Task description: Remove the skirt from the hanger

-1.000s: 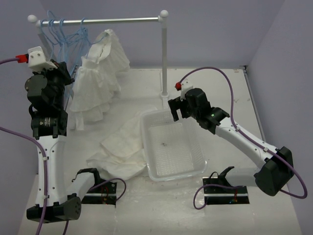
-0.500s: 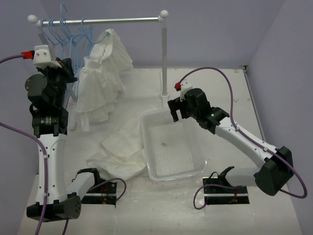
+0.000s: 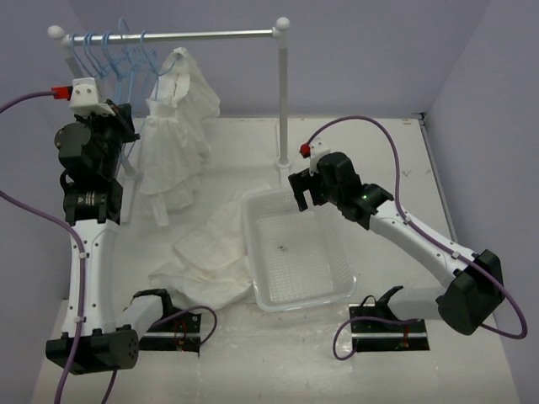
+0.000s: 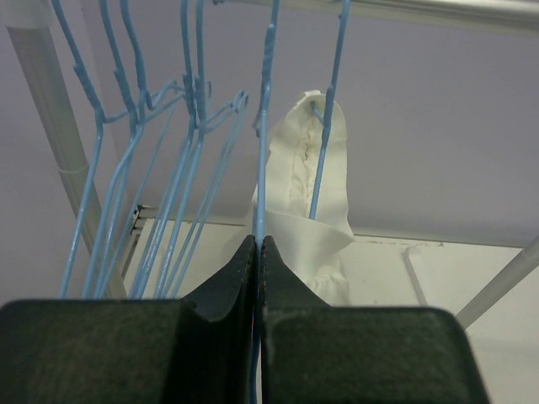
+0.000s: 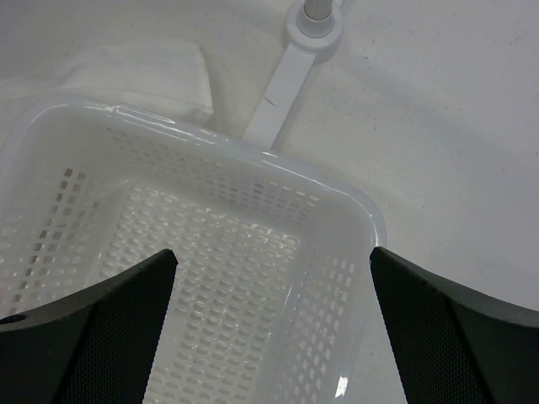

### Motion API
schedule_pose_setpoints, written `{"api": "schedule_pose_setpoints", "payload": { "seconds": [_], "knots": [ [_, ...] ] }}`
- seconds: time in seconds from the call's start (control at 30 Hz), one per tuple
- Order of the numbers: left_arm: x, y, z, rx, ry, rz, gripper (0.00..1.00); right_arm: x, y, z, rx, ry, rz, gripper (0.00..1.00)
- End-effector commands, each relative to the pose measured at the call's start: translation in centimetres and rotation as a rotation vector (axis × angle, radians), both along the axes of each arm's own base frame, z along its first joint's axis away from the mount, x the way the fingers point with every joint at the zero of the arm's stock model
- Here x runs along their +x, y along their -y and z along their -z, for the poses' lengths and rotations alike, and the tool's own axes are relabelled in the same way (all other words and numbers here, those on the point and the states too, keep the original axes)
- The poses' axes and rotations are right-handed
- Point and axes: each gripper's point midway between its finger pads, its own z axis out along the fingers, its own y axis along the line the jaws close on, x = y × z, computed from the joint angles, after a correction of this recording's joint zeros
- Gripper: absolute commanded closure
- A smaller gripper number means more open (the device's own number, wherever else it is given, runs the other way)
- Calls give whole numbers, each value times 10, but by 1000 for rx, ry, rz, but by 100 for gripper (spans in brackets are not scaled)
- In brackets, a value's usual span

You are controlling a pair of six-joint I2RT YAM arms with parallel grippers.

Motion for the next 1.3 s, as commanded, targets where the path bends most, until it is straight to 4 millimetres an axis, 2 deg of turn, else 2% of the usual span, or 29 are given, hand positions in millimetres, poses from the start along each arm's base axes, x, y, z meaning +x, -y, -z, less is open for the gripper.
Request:
{"api": "schedule_pose_setpoints", "payload": {
  "seconds": [0.0,0.1,0.2,0.33,0.37,0.4,0.43,0.47,0.5,0.57,0.6,0.63,0.7,0.77,0.83,0.87,0.93,1.0,1.07,1.13,1.17,1.23,1.27],
  "knots": [
    [10,-4,-1,-23,20,-22,100,9,-5,-21,31,41,3,1],
    [20,-6,15,-16,-15,-25,100,9,-5,-20,27,36,4,1],
    [21,-11,29,-22,-47,-54,100,9,-5,-18,21,29,4,1],
    [10,-10,27,-29,-36,-58,98,10,-4,-20,21,35,12,1],
    [7,-9,27,-34,-43,-53,84,10,-3,-21,24,39,16,1],
    [5,-8,23,-35,-38,-50,65,10,-3,-23,28,42,17,1],
    [0,-4,19,-38,-39,-29,24,10,-4,-26,41,51,21,1],
    [-3,-3,18,-46,-35,-28,10,11,-4,-28,45,57,22,1],
    [-6,-2,12,-54,-24,-24,2,9,-2,-33,54,68,24,1],
    [-13,-1,9,-92,-32,-28,0,9,-1,-41,75,90,35,1],
    [-18,2,0,-101,-33,-18,0,8,1,-41,82,96,42,1],
    [-20,5,15,-110,-116,-7,0,5,4,-50,103,119,49,1],
    [-31,5,8,-140,-136,-17,0,5,9,-59,134,153,79,1],
    [-48,5,13,-142,-174,-32,0,2,14,-75,174,188,113,1],
    [-68,-1,15,-145,-196,-79,0,0,27,-89,220,222,198,1],
    [-75,-11,15,-143,-199,-142,0,0,32,-91,244,225,235,1],
    [-92,-21,28,-156,-253,-211,0,-3,48,-104,286,266,325,1],
    [-103,-29,40,-156,-281,-268,0,-7,60,-102,322,273,401,1],
    [-107,-31,62,-139,-338,-281,0,-13,72,-100,367,277,466,1],
    [-113,-28,68,-121,-334,-264,0,-20,82,-95,381,272,507,1],
    [-113,-25,78,-119,-351,-245,0,-27,85,-94,415,268,519,1],
    [-116,-18,82,-114,-341,-202,0,-34,87,-93,441,264,514,1],
    [-117,-6,83,-116,-336,-134,0,-39,90,-94,455,270,510,1]
  ]
}}
